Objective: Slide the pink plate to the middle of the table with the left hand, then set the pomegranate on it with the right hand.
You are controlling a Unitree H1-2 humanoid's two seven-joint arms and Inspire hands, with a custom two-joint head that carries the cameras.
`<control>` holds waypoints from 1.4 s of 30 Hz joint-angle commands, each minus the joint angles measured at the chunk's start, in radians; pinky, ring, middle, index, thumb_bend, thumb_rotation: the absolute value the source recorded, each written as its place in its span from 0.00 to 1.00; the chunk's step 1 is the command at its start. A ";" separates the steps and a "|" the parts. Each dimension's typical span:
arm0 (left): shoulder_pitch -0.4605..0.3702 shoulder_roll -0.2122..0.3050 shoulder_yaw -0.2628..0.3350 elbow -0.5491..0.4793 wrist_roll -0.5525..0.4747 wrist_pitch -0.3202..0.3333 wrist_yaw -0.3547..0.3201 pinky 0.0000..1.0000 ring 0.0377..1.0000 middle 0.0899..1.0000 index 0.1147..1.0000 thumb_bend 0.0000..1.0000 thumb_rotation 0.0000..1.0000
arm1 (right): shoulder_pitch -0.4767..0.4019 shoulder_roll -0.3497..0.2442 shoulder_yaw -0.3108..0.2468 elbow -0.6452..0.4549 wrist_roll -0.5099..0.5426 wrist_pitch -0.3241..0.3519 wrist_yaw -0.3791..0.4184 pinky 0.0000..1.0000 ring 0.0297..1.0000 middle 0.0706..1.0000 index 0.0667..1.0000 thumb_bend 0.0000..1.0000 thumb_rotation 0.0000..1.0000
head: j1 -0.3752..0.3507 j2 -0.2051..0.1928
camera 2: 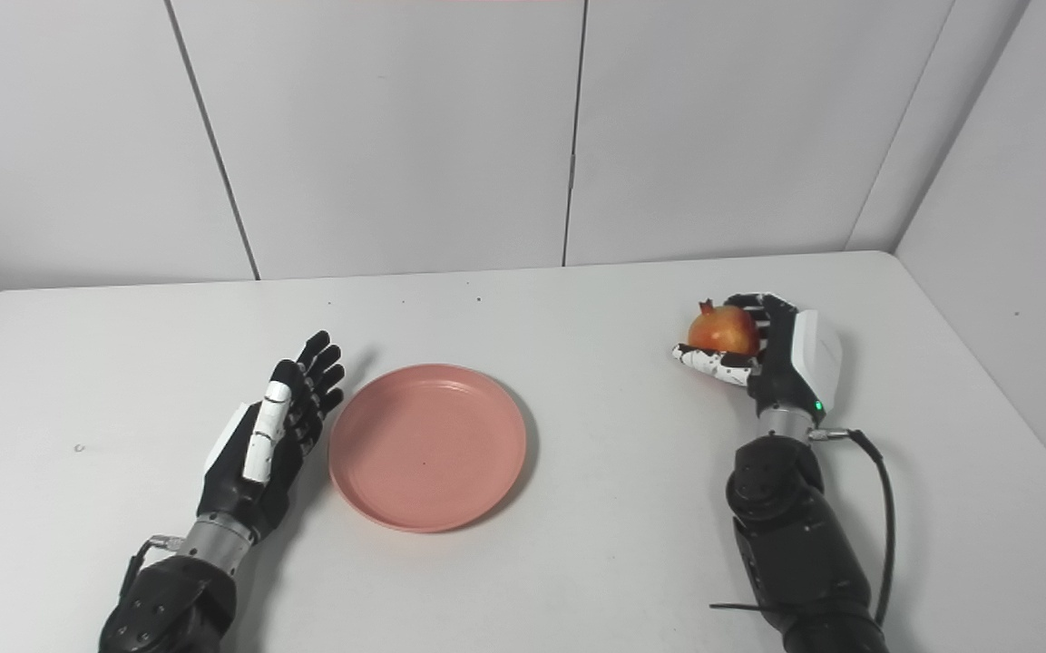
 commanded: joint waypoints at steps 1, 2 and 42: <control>-0.022 -0.003 -0.004 -0.026 0.005 -0.032 0.001 1.00 1.00 1.00 1.00 0.66 1.00 | -0.013 -0.007 -0.006 -0.020 -0.001 -0.042 -0.023 0.29 0.36 0.41 0.51 0.51 0.00 | 0.001 0.000; -0.022 -0.003 -0.004 -0.031 0.005 -0.027 0.001 1.00 1.00 1.00 1.00 0.66 1.00 | -0.009 -0.004 -0.006 -0.036 -0.001 -0.038 -0.022 0.29 0.37 0.41 0.51 0.51 0.00 | 0.002 0.000; -0.020 -0.004 -0.006 -0.048 0.020 -0.009 0.010 1.00 1.00 1.00 1.00 0.65 1.00 | 0.087 0.116 0.040 -0.429 -0.005 -0.041 0.108 0.39 0.40 0.45 0.49 0.51 0.00 | 0.009 0.010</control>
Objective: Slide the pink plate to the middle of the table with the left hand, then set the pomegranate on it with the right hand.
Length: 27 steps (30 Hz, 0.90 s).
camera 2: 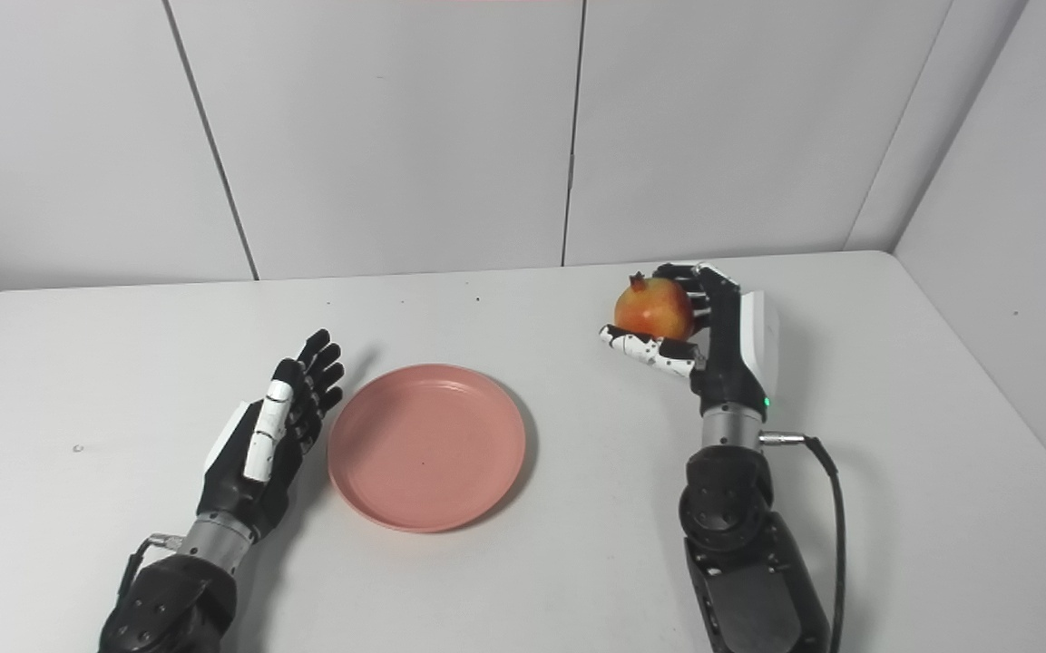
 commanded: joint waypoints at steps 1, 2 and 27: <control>-0.021 -0.002 -0.004 -0.036 0.005 -0.016 0.003 1.00 1.00 1.00 1.00 0.65 1.00 | -0.022 -0.004 0.004 -0.049 -0.015 -0.050 -0.002 0.38 0.40 0.45 0.49 0.51 0.00 | 0.003 0.001; -0.021 -0.002 -0.004 -0.037 0.005 -0.016 0.003 1.00 1.00 1.00 1.00 0.64 1.00 | -0.021 0.000 0.009 -0.056 -0.017 -0.046 0.001 0.38 0.40 0.45 0.50 0.51 0.00 | 0.003 0.001; -0.016 -0.001 -0.015 -0.048 0.056 -0.007 0.024 1.00 1.00 1.00 1.00 0.64 1.00 | 0.003 0.045 0.077 -0.103 -0.020 -0.066 0.051 0.35 0.39 0.44 0.50 0.51 0.00 | 0.052 -0.010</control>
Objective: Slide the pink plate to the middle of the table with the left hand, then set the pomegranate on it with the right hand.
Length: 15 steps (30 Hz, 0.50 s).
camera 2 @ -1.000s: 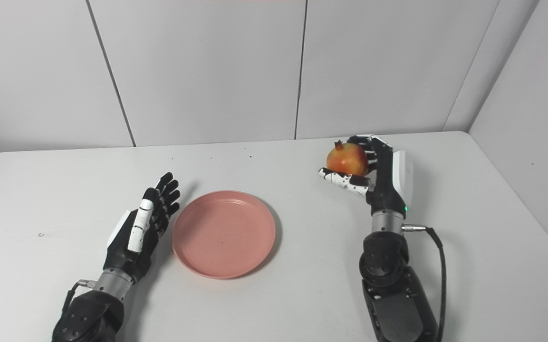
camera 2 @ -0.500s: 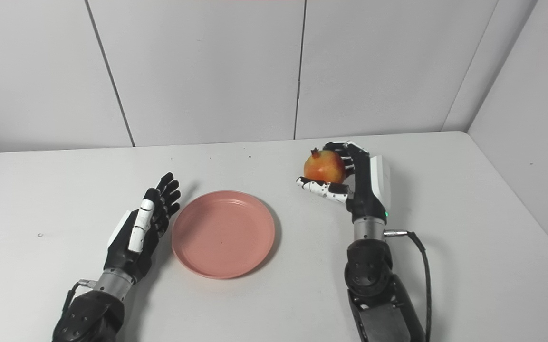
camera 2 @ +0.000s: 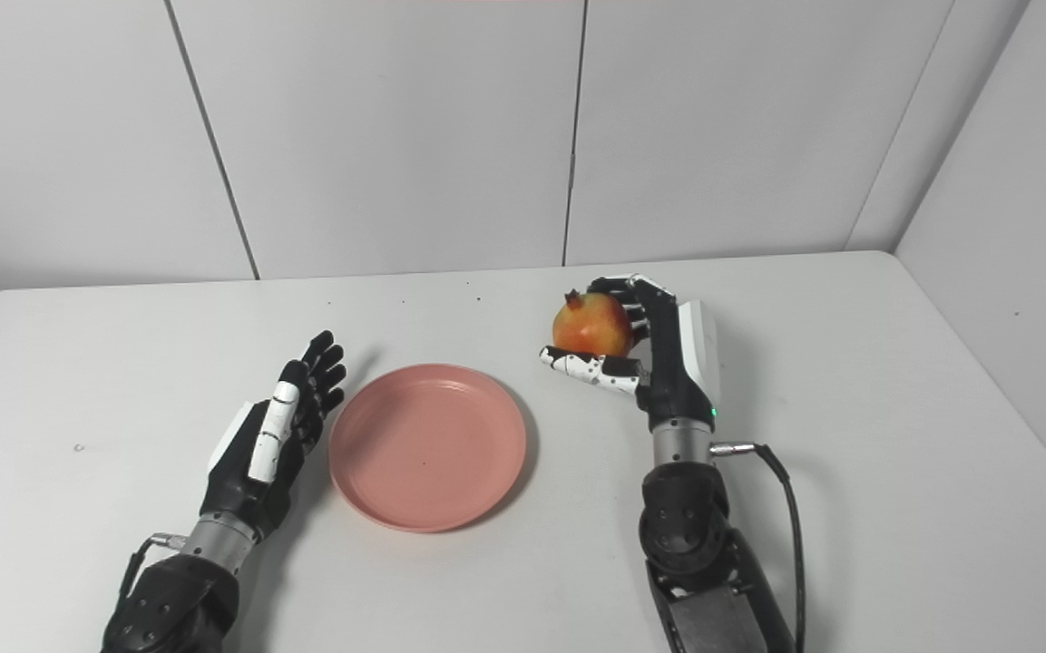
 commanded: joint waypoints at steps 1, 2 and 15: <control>-0.016 0.001 -0.001 -0.046 0.011 -0.011 0.010 1.00 1.00 1.00 1.00 0.64 1.00 | -0.024 -0.002 0.002 -0.041 -0.010 -0.065 0.000 0.34 0.38 0.44 0.51 0.51 0.00 | 0.003 -0.002; -0.015 0.002 0.000 -0.048 0.012 -0.012 0.011 1.00 1.00 1.00 1.00 0.63 1.00 | -0.024 -0.002 0.004 -0.041 -0.011 -0.066 0.001 0.34 0.38 0.44 0.51 0.51 0.00 | 0.005 -0.002; -0.007 0.003 0.001 -0.046 0.012 -0.035 0.011 1.00 1.00 1.00 1.00 0.60 1.00 | -0.017 0.010 0.034 -0.068 -0.021 -0.087 0.010 0.38 0.40 0.45 0.50 0.51 0.00 | 0.044 -0.004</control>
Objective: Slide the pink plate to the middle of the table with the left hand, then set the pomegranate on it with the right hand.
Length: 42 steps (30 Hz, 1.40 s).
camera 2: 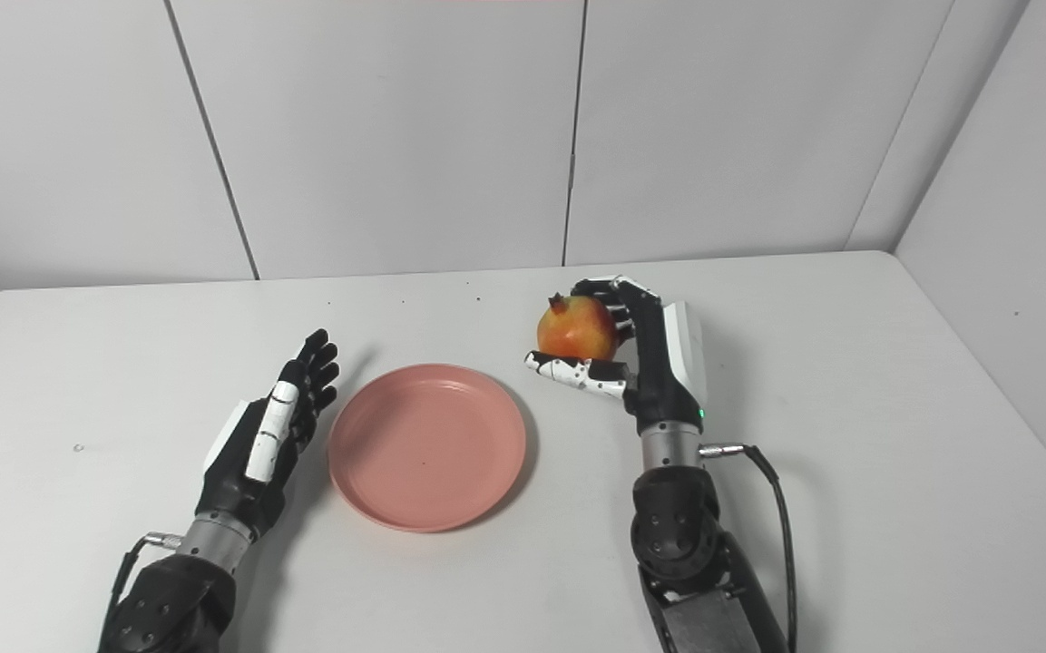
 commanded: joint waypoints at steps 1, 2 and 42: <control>-0.012 -0.003 0.000 -0.032 -0.002 -0.036 0.003 1.00 1.00 1.00 1.00 0.59 1.00 | -0.020 0.005 0.007 -0.063 -0.013 -0.062 0.006 0.39 0.40 0.45 0.50 0.51 0.00 | 0.017 0.006; -0.011 -0.004 0.000 -0.034 0.000 -0.034 0.004 1.00 1.00 1.00 1.00 0.59 1.00 | -0.018 0.006 0.009 -0.071 -0.010 -0.063 0.012 0.39 0.40 0.45 0.50 0.51 0.00 | 0.023 0.008; -0.014 -0.027 -0.025 -0.070 0.077 0.034 0.057 1.00 1.00 1.00 1.00 0.60 1.00 | 0.036 0.072 0.155 -0.096 -0.052 -0.115 0.137 0.41 0.45 0.43 0.48 0.52 0.00 | 0.122 0.035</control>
